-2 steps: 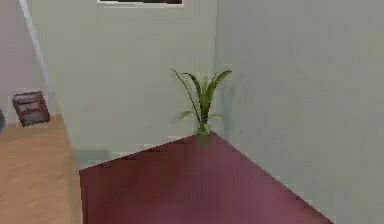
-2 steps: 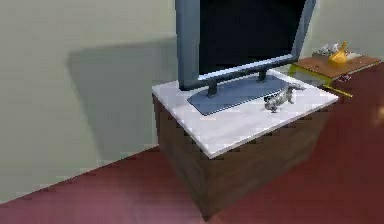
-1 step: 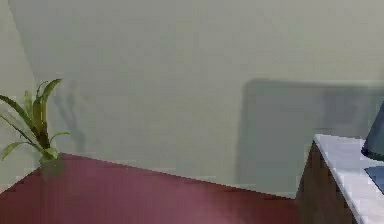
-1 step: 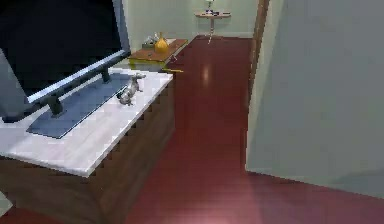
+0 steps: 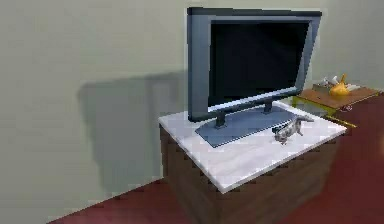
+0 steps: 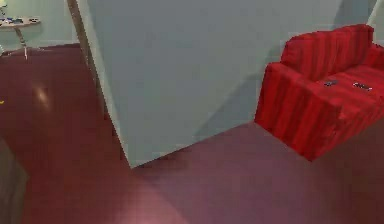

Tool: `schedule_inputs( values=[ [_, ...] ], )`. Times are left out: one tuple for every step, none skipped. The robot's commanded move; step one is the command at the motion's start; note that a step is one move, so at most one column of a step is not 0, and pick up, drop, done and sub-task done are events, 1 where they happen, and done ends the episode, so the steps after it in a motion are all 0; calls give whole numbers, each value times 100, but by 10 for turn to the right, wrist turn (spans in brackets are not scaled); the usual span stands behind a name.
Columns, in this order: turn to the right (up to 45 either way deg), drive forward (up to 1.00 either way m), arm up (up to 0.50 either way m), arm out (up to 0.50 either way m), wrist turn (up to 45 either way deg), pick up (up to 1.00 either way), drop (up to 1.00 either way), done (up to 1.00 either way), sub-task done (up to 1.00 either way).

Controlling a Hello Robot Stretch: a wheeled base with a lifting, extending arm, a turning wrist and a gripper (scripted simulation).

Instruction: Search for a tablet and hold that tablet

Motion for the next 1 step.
schedule_inputs(
  values=[
    [450, 0, 0, 0, 0, 0, 0, 0, 0]
  ],
)
